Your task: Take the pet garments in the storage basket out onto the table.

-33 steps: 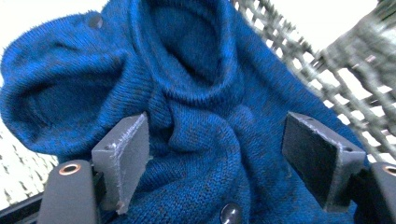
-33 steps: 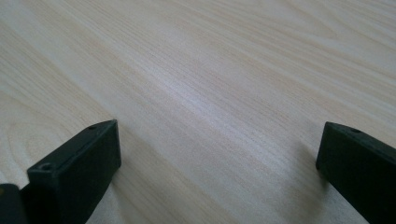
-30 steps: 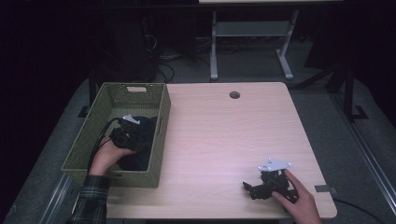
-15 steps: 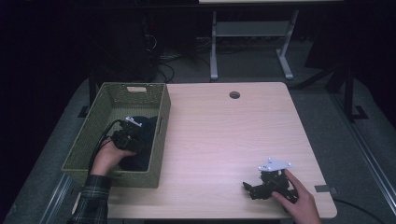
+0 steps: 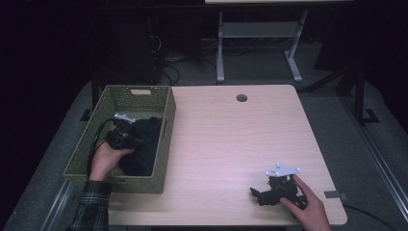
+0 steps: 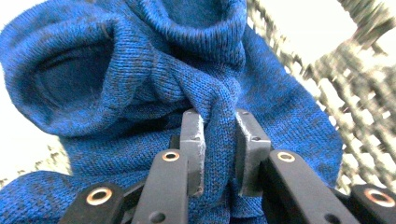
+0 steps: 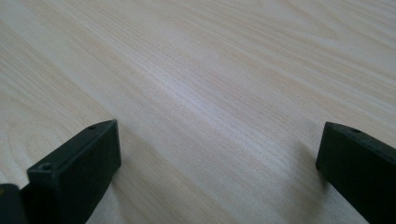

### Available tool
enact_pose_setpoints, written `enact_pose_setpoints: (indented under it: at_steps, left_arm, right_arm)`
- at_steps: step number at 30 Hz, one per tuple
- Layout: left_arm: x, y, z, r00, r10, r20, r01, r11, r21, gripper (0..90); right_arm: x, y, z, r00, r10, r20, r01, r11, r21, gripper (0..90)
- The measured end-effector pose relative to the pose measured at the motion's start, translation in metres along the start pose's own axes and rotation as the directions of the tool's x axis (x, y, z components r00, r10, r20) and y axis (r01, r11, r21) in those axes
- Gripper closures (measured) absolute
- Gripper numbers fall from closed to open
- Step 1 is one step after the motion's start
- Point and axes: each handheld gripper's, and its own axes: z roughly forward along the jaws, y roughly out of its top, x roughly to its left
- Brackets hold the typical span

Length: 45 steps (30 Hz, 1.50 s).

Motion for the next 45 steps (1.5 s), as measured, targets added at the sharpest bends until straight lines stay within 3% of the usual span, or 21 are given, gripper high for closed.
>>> enact_pose_setpoints:
  at_steps: [4, 5, 6, 7, 8, 11, 12, 13, 14, 16, 17, 19, 20, 22, 24, 25, 26, 27, 29, 41, 45]
  left_arm:
    - [0.001, 0.001, -0.016, 0.9999, -0.008, 0.008, 0.009, 0.9948, -0.101, 75.9]
    - [0.001, 0.001, -0.024, 0.9997, 0.0, 0.024, 0.004, 0.9865, -0.164, 75.9]
    - [0.001, 0.001, -0.024, 0.9997, 0.0, 0.024, 0.004, 0.9865, -0.164, 75.9]
    - [0.0, 0.001, -0.03, 0.9997, -0.005, 0.025, 0.01, 0.9775, -0.211, 75.9]
    - [0.0, 0.001, -0.03, 0.9997, -0.005, 0.025, 0.01, 0.9775, -0.211, 76.0]
    - [-0.001, 0.002, -0.043, 0.9996, -0.011, 0.026, 0.018, 0.9557, -0.294, 76.1]
    - [-0.001, 0.002, -0.043, 0.9996, -0.011, 0.026, 0.018, 0.9557, -0.294, 76.2]
    - [0.0, 0.002, -0.051, 0.9994, -0.009, 0.032, 0.02, 0.939, -0.343, 76.4]
    - [0.0, 0.002, -0.051, 0.9994, -0.009, 0.032, 0.02, 0.939, -0.343, 76.4]
    - [-0.001, 0.002, -0.06, 0.9995, 0.0, 0.033, 0.013, 0.9218, -0.387, 76.5]
    - [-0.001, 0.002, -0.06, 0.9995, 0.0, 0.033, 0.013, 0.9218, -0.387, 76.7]
    - [-0.002, 0.004, -0.071, 0.9996, 0.022, 0.017, -0.012, 0.9029, -0.43, 76.8]
    - [-0.002, 0.004, -0.071, 0.9996, 0.022, 0.017, -0.012, 0.9029, -0.43, 77.0]
    - [-0.003, 0.005, -0.078, 0.9995, 0.027, 0.017, -0.016, 0.8877, -0.46, 77.3]
    - [-0.006, 0.006, -0.087, 0.9988, 0.04, 0.027, -0.022, 0.868, -0.496, 77.6]
    - [-0.006, 0.006, -0.087, 0.9988, 0.04, 0.027, -0.022, 0.868, -0.496, 77.6]
    - [-0.009, 0.007, -0.092, 0.9982, 0.048, 0.035, -0.024, 0.8589, -0.512, 77.7]
    - [-0.009, 0.007, -0.092, 0.9982, 0.048, 0.035, -0.024, 0.8589, -0.512, 77.7]
    - [-0.015, 0.01, -0.098, 0.9965, 0.071, 0.045, -0.036, 0.8445, -0.534, 77.7]
    - [-0.04, 0.026, -0.102, 0.9865, 0.143, 0.079, -0.074, 0.8202, -0.567, 78.0]
    - [-0.049, 0.033, -0.103, 0.9804, 0.17, 0.1, -0.081, 0.8098, -0.581, 78.1]
  right_arm:
    - [0.0, 0.0, 0.0, 1.0, 0.001, -0.001, -0.001, 1.0, -0.001, 0.0]
    - [0.0, 0.0, 0.0, 1.0, 0.0, 0.0, 0.0, 1.0, -0.001, 0.0]
    - [0.0, 0.0, 0.0, 1.0, 0.001, -0.001, -0.001, 1.0, -0.001, 0.0]
    - [0.0, 0.0, 0.0, 1.0, 0.001, -0.001, -0.001, 1.0, -0.002, 0.0]
    - [0.0, 0.0, 0.0, 1.0, 0.001, -0.001, -0.001, 1.0, -0.002, 0.0]
    - [0.0, 0.0, 0.0, 1.0, -0.001, -0.001, 0.001, 1.0, -0.002, 0.0]
    - [0.0, 0.0, 0.0, 1.0, -0.001, -0.001, 0.001, 1.0, -0.002, 0.0]
    - [0.0, 0.0, 0.0, 1.0, -0.001, -0.001, 0.001, 1.0, -0.002, 0.0]
    - [0.0, 0.0, 0.0, 1.0, -0.001, -0.001, 0.001, 1.0, -0.002, 0.0]
    - [0.0, 0.0, 0.0, 1.0, 0.0, -0.001, 0.0, 1.0, -0.002, 0.0]
    - [0.0, 0.0, 0.0, 1.0, 0.002, -0.002, -0.002, 1.0, -0.001, 0.0]
    - [0.0, 0.0, 0.0, 1.0, -0.001, -0.001, 0.001, 1.0, -0.002, 0.0]
    - [0.0, 0.0, 0.0, 1.0, -0.001, -0.001, 0.001, 1.0, -0.002, 0.0]
    - [0.0, 0.0, 0.0, 1.0, -0.001, -0.001, 0.001, 1.0, -0.003, 0.0]
    - [0.0, 0.0, 0.0, 1.0, -0.001, -0.002, 0.001, 1.0, -0.003, 0.0]
    - [0.0, 0.0, 0.0, 1.0, -0.001, -0.002, 0.001, 1.0, -0.003, 0.0]
    - [0.0, 0.0, 0.0, 1.0, -0.003, -0.002, 0.003, 1.0, -0.003, 0.0]
    - [0.0, 0.0, 0.0, 1.0, -0.003, -0.002, 0.003, 1.0, -0.002, 0.0]
    - [0.0, 0.0, 0.0, 1.0, -0.004, -0.002, 0.004, 1.0, -0.002, 0.0]
    - [-0.001, 0.001, 0.001, 1.0, -0.004, -0.007, 0.004, 1.0, -0.002, 0.0]
    - [-0.001, 0.001, 0.001, 1.0, -0.002, -0.007, 0.002, 1.0, -0.003, 0.0]
